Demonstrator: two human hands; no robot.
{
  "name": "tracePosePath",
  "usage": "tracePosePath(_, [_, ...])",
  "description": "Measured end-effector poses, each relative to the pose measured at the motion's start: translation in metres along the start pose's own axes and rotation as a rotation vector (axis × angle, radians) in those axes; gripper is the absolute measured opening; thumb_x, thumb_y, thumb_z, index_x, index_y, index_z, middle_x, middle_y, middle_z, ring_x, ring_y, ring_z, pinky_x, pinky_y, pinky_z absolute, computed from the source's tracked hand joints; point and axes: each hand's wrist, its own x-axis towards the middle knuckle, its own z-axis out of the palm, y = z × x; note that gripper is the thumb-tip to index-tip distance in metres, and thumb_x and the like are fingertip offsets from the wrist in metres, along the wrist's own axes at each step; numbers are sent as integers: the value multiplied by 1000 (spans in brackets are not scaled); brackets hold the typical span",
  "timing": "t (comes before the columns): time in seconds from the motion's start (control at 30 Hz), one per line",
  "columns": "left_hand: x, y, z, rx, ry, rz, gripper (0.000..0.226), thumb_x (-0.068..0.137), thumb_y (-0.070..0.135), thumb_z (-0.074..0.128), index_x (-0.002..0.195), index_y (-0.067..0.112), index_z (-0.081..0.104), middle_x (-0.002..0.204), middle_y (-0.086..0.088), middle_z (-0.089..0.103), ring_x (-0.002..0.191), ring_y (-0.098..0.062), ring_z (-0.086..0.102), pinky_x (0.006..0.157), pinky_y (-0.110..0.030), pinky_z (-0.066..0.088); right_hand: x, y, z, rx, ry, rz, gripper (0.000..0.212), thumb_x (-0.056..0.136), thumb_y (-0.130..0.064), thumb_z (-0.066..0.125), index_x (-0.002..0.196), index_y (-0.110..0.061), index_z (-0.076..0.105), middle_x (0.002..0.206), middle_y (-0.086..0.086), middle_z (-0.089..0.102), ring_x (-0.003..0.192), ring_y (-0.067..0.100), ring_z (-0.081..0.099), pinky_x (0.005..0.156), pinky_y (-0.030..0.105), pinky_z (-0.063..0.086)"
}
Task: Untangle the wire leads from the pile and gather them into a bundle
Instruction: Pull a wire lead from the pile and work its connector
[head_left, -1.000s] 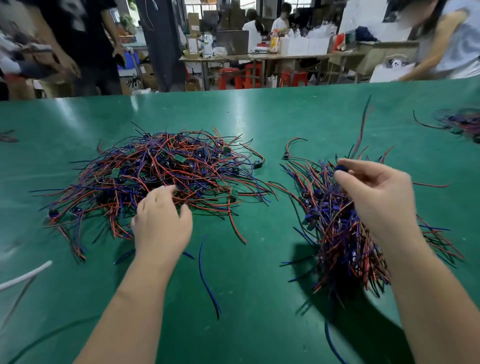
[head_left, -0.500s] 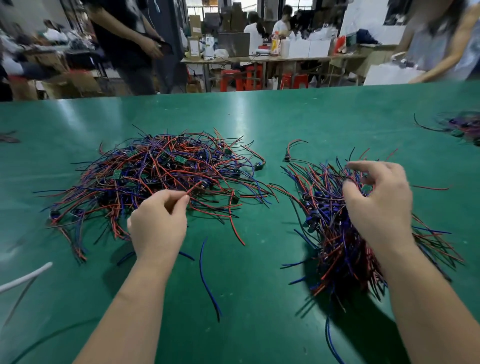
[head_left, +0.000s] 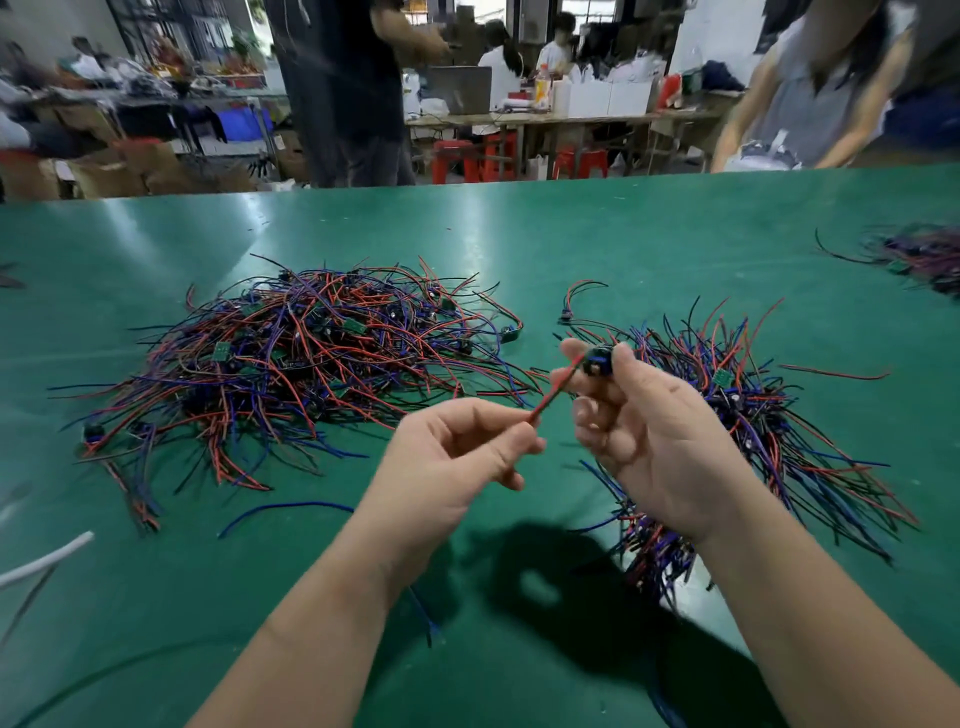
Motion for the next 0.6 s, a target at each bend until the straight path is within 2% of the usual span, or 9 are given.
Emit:
tracePosePath(0.07, [-1,-1,1,45,-67,-51,4,76,7,66,80,7,67,67,-1,72,56,-6,61,56,-17,50,1,-5,-3,44,33,-29,32,74,-20,58,104,-10,64,78,4,70,52,6,55,48,15,43])
tracePosePath(0.13, [-2,-2,-1,68,-137,-90,5,79,3,65,80,8,68,69,-2,72,59,-6,63,58,-17,51,1,-7,-6,45,43,-27,33,72,-13,59,104,-13,63,79,4,70,52,6,55,48,15,44])
tracePosePath(0.17, [-3,-3,-3,66,-181,-112,3,78,7,66,80,8,68,70,-3,73,61,-7,65,59,-17,51,1,-7,-7,40,36,-19,33,72,-11,59,104,-13,63,80,4,71,52,7,56,49,16,45])
tracePosePath(0.27, [-4,1,-6,72,-303,-174,15,79,25,71,76,11,73,75,-6,74,67,-11,67,64,-19,53,-1,-6,-8,36,-23,34,32,70,-9,59,101,-13,68,88,10,73,53,10,60,49,17,47])
tracePosePath(0.33, [-2,4,-4,54,-232,-189,23,74,38,77,71,15,76,75,-6,74,69,-16,68,64,-24,55,-3,-5,-7,-26,-75,51,28,68,-9,62,91,-17,75,94,11,73,54,11,60,49,18,47])
tracePosePath(0.4, [1,4,-3,17,-55,-189,35,59,52,74,71,19,76,75,-5,74,63,-17,67,61,-26,56,-4,-1,-4,-140,-89,23,20,65,-10,67,81,-19,76,85,9,73,52,11,56,49,17,44])
tracePosePath(0.47, [1,2,-3,11,37,-125,39,54,49,74,74,15,75,73,-5,73,57,-15,65,57,-26,55,-5,5,-1,-302,-59,-7,12,59,-15,73,71,-18,74,68,5,68,49,10,53,48,17,41])
tracePosePath(0.53, [-1,2,-2,35,40,-71,36,53,39,78,75,11,74,69,-7,72,54,-14,64,55,-25,54,-6,11,2,-385,-38,-17,9,57,-18,73,64,-13,71,58,3,62,47,10,50,46,17,39])
tracePosePath(0.6, [-2,2,-1,64,18,-85,29,55,32,78,72,10,74,64,-7,70,52,-13,63,54,-23,54,-6,13,2,-406,-27,-26,12,60,-16,72,66,-7,67,53,3,59,44,10,48,44,17,39])
